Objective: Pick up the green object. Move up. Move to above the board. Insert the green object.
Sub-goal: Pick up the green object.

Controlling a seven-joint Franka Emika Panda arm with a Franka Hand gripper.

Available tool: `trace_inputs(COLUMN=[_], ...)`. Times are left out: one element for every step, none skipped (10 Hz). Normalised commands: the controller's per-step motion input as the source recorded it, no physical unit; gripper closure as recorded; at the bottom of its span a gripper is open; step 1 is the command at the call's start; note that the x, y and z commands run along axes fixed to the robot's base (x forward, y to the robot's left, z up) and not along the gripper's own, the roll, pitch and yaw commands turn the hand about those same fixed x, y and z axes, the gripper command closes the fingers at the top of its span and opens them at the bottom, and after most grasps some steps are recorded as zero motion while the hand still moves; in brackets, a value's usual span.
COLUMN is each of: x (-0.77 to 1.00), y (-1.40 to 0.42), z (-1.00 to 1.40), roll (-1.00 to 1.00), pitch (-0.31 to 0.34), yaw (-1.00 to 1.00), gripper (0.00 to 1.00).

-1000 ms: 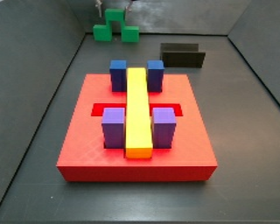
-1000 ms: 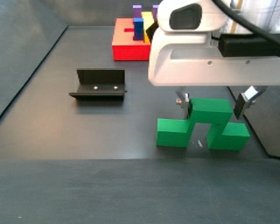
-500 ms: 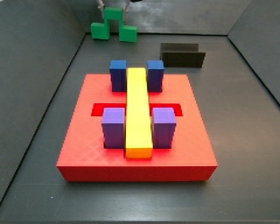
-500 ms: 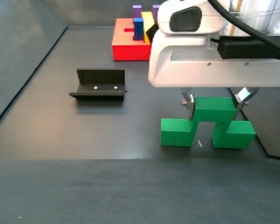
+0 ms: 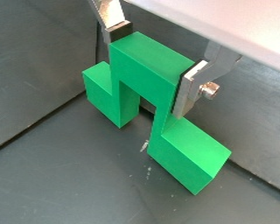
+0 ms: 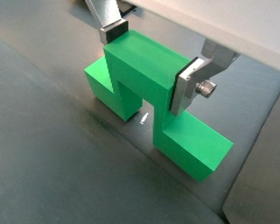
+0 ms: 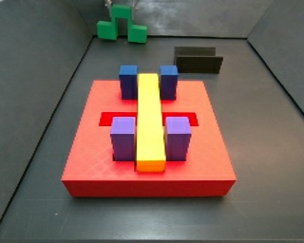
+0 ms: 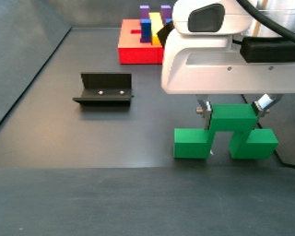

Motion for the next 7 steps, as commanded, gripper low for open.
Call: trace_inputs(x=[0.0, 0.0, 0.0, 0.0, 0.0, 0.0, 0.0], y=[0.0, 0.0, 0.0, 0.0, 0.0, 0.0, 0.0], z=[0.0, 0.0, 0.0, 0.0, 0.0, 0.0, 0.0], roll=[0.0, 0.0, 0.0, 0.0, 0.0, 0.0, 0.0], pitch=[0.0, 0.0, 0.0, 0.0, 0.0, 0.0, 0.0], yaw=[0.0, 0.0, 0.0, 0.0, 0.0, 0.0, 0.0], gripper=[1.0, 1.0, 1.0, 1.0, 1.0, 1.0, 1.0])
